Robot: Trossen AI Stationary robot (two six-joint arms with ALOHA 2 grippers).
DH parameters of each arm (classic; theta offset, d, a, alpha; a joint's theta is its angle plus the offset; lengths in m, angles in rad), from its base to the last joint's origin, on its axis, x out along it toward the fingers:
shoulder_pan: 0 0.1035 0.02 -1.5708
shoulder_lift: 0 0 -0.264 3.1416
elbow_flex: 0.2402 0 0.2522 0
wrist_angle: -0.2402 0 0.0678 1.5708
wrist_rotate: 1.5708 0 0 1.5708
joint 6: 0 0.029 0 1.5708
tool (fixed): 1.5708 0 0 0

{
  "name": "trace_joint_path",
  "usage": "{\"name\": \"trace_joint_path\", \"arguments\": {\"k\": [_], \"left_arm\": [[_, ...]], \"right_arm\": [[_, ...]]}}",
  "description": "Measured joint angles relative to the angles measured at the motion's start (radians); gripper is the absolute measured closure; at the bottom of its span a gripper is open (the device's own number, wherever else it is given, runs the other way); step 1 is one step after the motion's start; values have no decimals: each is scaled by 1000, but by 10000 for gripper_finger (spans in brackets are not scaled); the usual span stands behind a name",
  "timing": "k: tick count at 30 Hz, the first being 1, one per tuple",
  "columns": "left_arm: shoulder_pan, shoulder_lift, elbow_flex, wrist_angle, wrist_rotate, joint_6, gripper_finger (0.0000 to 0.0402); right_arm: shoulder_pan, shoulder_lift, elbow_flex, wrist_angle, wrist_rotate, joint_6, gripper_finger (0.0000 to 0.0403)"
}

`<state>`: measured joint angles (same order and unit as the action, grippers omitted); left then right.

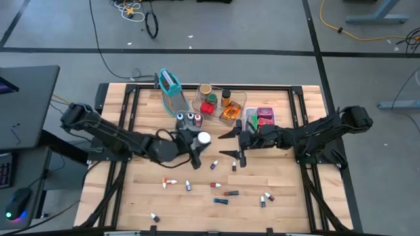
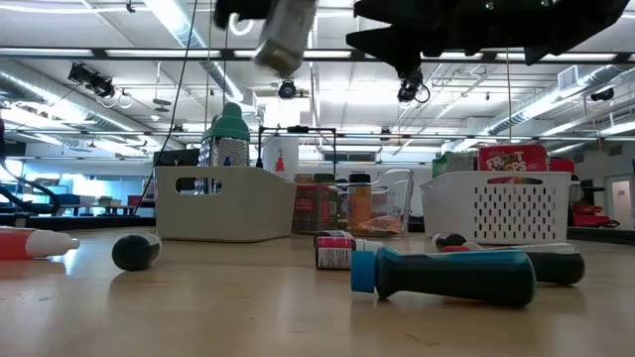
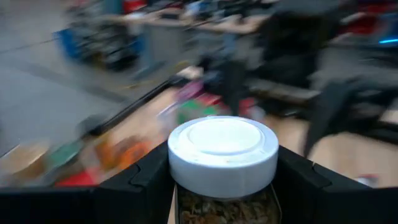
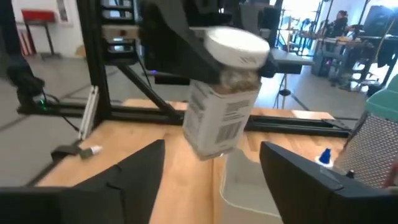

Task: Pick & Place Kitchen Items
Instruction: Put the white seasoning bottle into the transparent bin

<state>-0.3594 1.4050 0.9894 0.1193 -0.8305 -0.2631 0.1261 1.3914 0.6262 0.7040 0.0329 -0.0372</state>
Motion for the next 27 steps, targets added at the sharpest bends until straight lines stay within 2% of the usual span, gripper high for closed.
{"name": "trace_joint_path", "arguments": {"k": [2, 5, 10, 17, 27], "left_arm": [[26, 1, 0, 80, 113, 70, 189], [64, 16, 0, 175, 246, 142, 186], [118, 43, 3, 285, 394, 205, 189], [154, 57, 0, 309, 446, 255, 186], [160, 57, 0, 328, 471, 306, 183]], "right_arm": [[-3, 0, 0, 25, -6, 10, 108], [-15, -1, 10, 105, -71, 21, 90], [-34, 6, 76, 6, -78, 39, 84], [-40, 6, 111, -27, -69, 30, 109], [-41, 6, 111, -34, -78, -15, 197]]}}
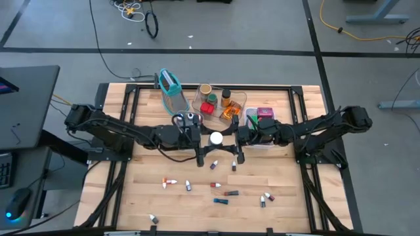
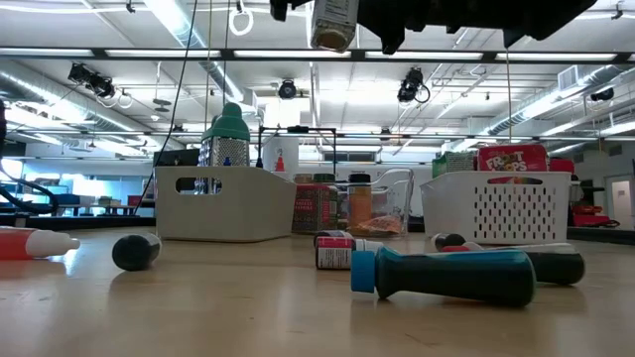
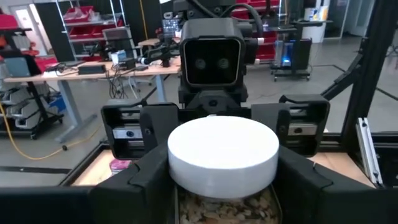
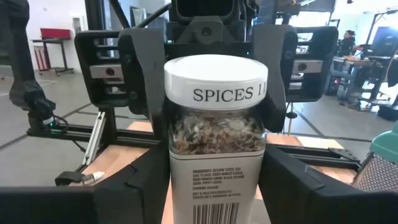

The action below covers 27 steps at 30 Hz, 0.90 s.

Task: Pick & Place Kitchen Items
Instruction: Put the white seasoning bottle into the transparent bin

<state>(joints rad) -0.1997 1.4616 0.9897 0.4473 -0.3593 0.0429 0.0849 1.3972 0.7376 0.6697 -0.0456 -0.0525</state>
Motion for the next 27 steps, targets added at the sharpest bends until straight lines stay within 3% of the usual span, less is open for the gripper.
{"name": "trace_joint_path", "arguments": {"k": [16, 20, 27], "left_arm": [[1, -2, 1, 4, 4, 60, 158], [3, -2, 1, -6, -33, 83, 158], [1, -2, 1, -7, -268, 121, 157]], "right_arm": [[0, 1, -1, -36, 25, 18, 195], [0, 1, -1, -99, 125, 17, 189], [-6, 1, -1, -227, 418, 47, 191]]}}
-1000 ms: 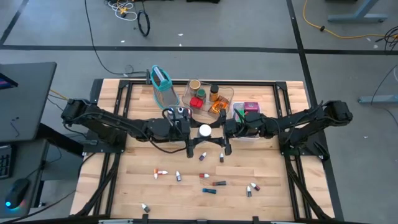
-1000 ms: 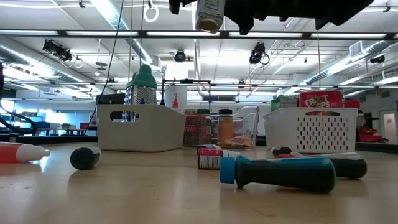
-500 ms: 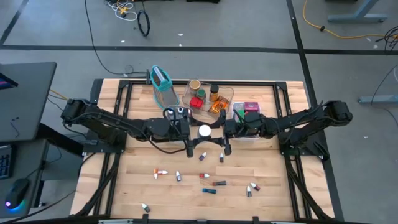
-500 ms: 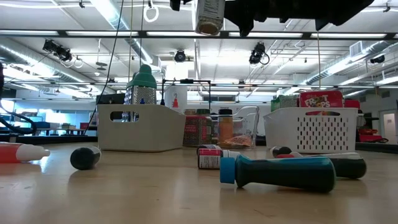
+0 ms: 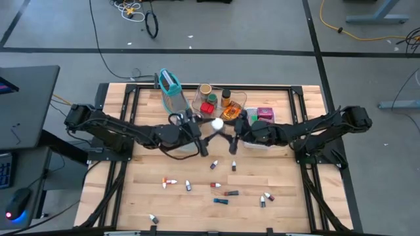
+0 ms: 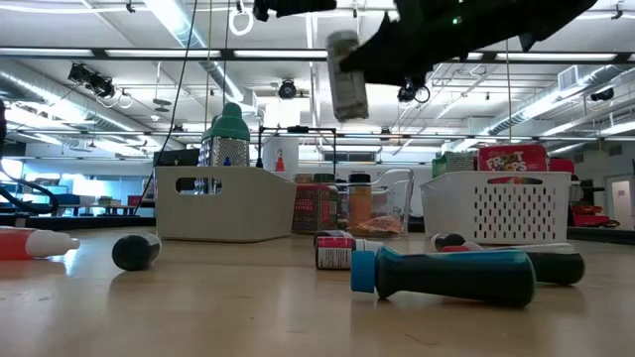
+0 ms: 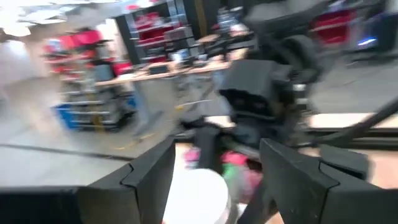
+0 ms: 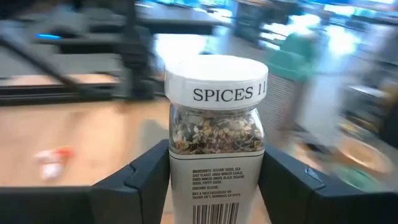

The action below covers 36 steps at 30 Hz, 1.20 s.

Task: Pick & Place Kitchen Items
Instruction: Put the white seasoning bottle into the transparent bin

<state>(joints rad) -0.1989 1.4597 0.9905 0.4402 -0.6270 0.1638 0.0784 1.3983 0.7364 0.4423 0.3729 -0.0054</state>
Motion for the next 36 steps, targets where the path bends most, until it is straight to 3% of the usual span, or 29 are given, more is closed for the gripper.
{"name": "trace_joint_path", "arguments": {"k": [4, 16, 22, 28, 36], "left_arm": [[1, 0, 0, -1, -39, 59, 157], [0, 0, 0, -5, -18, 50, 157], [0, 0, 0, -5, -4, 97, 157], [0, 0, 0, -5, -4, 107, 157], [0, 0, 0, -5, -5, 132, 157]], "right_arm": [[-42, 2, 0, -14, 146, 56, 188], [-226, 233, 0, 138, 165, 77, 191], [-302, 289, 0, 201, 107, 28, 190], [-365, 312, 0, 227, 33, 81, 189], [-387, 319, 0, 219, -30, 85, 188]]}}
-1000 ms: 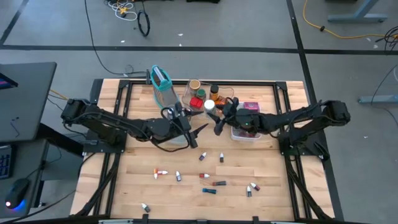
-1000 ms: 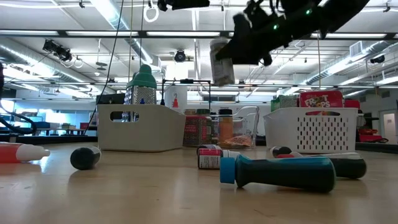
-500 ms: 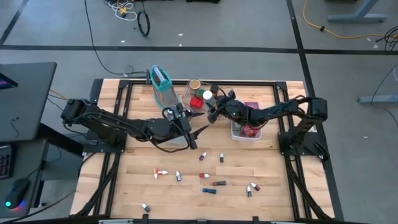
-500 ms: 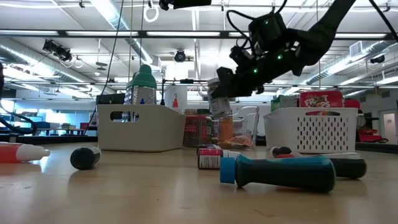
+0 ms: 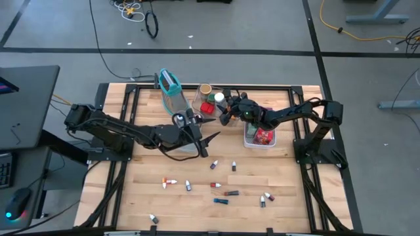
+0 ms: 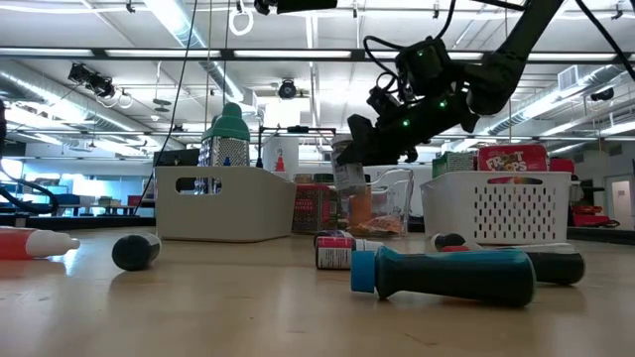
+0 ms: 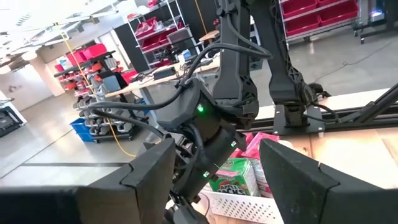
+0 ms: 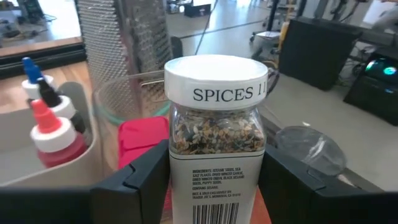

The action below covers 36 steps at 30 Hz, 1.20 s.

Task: Pick & Place Kitchen Items
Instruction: Put the white seasoning bottle into the transparent bin

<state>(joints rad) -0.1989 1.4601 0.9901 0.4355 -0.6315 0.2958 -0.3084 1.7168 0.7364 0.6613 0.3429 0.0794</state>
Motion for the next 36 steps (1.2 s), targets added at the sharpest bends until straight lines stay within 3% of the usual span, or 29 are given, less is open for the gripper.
{"name": "trace_joint_path", "arguments": {"k": [11, 21, 26, 31, 36], "left_arm": [[0, 0, 0, 0, 0, 15, 157], [0, 0, 0, 0, 0, 15, 157], [0, 0, 0, 0, 0, 15, 157], [0, 0, 0, 0, 0, 15, 157], [0, 0, 0, 1, 4, 15, 157]], "right_arm": [[-6, 0, 0, -162, -48, 22, 188], [-18, 0, 5, -142, -57, 45, 188], [-21, 0, 71, -168, -82, 15, 188], [-53, 2, 148, -356, -105, 55, 188], [-71, 62, 173, -357, -124, 60, 188]]}}
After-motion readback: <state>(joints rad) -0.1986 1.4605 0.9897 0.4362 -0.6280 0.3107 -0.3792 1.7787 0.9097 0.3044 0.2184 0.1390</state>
